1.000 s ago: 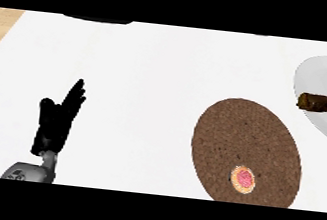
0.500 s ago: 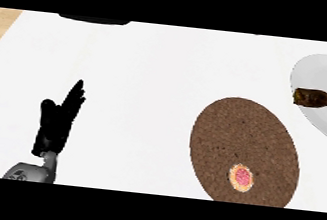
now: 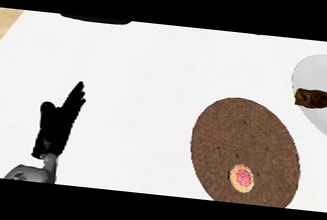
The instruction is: Pick the sweet potato from the placemat and place it in the plate
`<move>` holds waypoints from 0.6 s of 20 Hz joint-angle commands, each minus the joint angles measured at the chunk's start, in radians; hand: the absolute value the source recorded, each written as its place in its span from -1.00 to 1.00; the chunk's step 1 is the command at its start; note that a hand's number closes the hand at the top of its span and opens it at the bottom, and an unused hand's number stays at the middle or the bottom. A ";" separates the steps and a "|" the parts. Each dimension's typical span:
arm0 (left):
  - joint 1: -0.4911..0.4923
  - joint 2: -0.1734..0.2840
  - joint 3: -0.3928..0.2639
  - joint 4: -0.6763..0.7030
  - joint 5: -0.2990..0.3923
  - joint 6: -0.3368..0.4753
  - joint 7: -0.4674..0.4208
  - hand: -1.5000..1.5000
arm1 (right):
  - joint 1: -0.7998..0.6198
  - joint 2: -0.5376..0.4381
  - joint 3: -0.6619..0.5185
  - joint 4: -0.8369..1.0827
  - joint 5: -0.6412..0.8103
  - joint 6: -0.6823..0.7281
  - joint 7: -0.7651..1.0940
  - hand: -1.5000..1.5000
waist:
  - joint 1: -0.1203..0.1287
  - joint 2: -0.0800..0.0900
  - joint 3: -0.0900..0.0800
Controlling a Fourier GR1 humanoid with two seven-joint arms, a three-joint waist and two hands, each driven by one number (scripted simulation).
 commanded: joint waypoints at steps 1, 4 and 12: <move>-0.010 -0.006 -0.006 -0.018 -0.008 0.006 0.010 0.00 | 0.036 0.027 -0.002 -0.017 -0.013 0.124 -0.122 -1.00 | 0.004 0.000 0.001; -0.014 -0.023 -0.010 0.004 -0.010 0.012 0.004 0.00 | 0.068 0.042 0.007 -0.036 -0.014 0.120 -0.152 -1.00 | -0.001 0.001 0.001; -0.008 -0.013 -0.004 0.012 -0.008 -0.009 -0.006 0.00 | 0.109 0.034 0.029 -0.059 -0.010 0.046 -0.129 -1.00 | 0.005 0.002 0.000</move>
